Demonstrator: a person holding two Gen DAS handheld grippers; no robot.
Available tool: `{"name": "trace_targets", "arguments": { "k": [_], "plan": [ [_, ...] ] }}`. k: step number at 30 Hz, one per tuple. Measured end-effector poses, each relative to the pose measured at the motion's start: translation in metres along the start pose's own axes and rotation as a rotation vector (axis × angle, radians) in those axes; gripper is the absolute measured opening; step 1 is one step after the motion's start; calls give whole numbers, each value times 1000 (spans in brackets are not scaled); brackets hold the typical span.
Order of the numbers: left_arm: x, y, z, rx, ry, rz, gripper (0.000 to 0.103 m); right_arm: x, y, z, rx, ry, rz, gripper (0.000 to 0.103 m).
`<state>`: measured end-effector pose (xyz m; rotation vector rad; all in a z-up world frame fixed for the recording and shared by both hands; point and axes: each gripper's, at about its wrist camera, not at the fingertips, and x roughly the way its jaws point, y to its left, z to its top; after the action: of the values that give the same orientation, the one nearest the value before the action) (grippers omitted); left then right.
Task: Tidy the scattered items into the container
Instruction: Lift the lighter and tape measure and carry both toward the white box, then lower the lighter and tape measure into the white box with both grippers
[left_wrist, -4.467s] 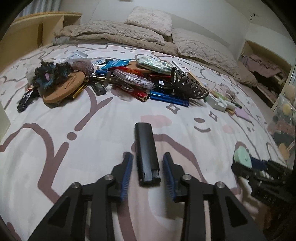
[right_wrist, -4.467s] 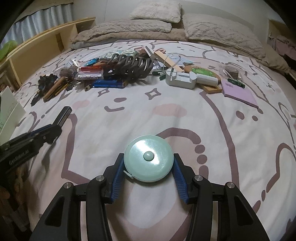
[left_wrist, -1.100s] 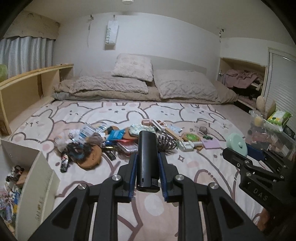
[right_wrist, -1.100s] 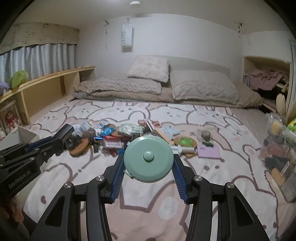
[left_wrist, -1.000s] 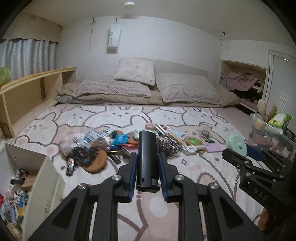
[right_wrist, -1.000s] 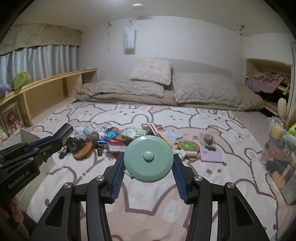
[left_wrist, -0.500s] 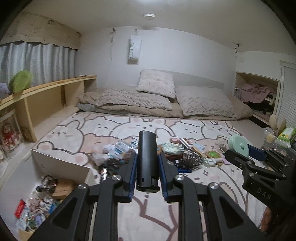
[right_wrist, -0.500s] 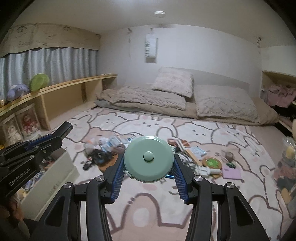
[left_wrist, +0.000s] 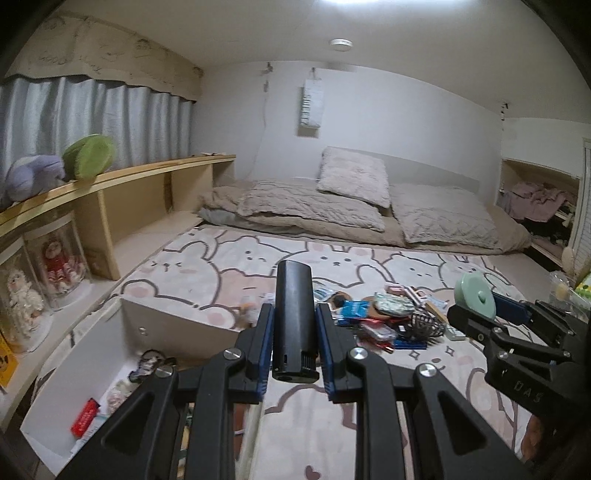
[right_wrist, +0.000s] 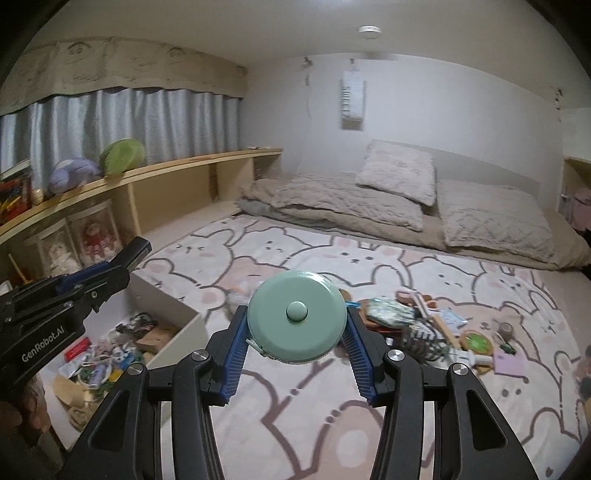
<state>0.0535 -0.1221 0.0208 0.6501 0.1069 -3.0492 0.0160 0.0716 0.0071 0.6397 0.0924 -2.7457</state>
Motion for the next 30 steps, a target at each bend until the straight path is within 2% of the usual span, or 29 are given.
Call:
{"name": "trace_targets", "arguments": {
  "k": [17, 19, 30],
  "plan": [
    [-18, 85, -3, -23, 3, 113, 22, 27, 70, 10, -35, 17, 112, 51],
    [-21, 95, -3, -21, -1, 128, 16, 31, 78, 10, -49, 23, 122, 51],
    [-21, 134, -13, -49, 24, 168, 16, 52, 117, 4, -85, 60, 191, 51]
  ]
}}
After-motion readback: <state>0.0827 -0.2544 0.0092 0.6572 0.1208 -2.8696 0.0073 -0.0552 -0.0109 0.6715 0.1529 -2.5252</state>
